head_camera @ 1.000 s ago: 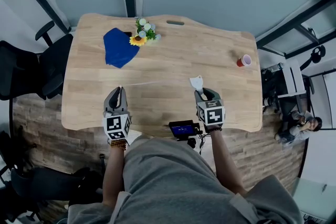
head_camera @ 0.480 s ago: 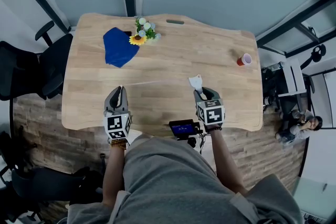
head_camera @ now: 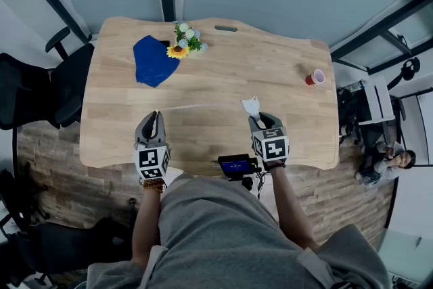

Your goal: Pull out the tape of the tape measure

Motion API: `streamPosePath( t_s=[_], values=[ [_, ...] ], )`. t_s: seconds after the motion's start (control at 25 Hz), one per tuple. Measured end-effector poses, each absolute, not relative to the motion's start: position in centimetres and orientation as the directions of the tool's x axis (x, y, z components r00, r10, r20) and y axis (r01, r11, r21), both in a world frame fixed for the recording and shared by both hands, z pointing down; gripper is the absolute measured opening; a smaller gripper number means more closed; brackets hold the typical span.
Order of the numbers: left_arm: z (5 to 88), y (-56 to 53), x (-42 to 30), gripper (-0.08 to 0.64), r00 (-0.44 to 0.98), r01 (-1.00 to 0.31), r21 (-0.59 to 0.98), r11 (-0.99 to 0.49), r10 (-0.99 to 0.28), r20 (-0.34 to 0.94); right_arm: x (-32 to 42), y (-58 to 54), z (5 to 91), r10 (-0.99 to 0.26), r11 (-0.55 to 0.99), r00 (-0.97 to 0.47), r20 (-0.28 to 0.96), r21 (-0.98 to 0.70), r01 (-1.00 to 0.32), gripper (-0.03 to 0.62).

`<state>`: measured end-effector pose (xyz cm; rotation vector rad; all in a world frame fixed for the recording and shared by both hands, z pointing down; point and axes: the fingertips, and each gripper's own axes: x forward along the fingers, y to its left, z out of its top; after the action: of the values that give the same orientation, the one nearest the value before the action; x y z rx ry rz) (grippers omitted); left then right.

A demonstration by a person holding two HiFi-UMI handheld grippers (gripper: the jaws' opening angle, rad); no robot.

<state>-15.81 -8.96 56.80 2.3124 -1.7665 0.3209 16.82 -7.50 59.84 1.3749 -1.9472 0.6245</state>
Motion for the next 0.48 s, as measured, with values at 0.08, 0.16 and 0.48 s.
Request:
streamPosePath(
  t_s=[0.08,0.16,0.48],
  values=[
    [56.81,-8.95,-15.72,0.035,0.259,-0.965,0.037,-0.26,-0.918,0.301,16.83,-7.48,59.83,-0.626,0.333,-0.227,0.746,-0.008,-0.943,0.13],
    [56.86,-8.87,-15.7,0.035,0.26,-0.965,0.038,-0.261,-0.917,0.302,16.87,-7.36,59.85,-0.625,0.332,-0.227,0.747,-0.009,-0.943,0.13],
    [57.07,-8.64,-15.75,0.035,0.258,-0.965,0.039,-0.259,-0.915,0.309,16.78,-7.01,60.0,-0.62,0.336,-0.231,0.75,-0.012,-0.942,0.13]
  ],
)
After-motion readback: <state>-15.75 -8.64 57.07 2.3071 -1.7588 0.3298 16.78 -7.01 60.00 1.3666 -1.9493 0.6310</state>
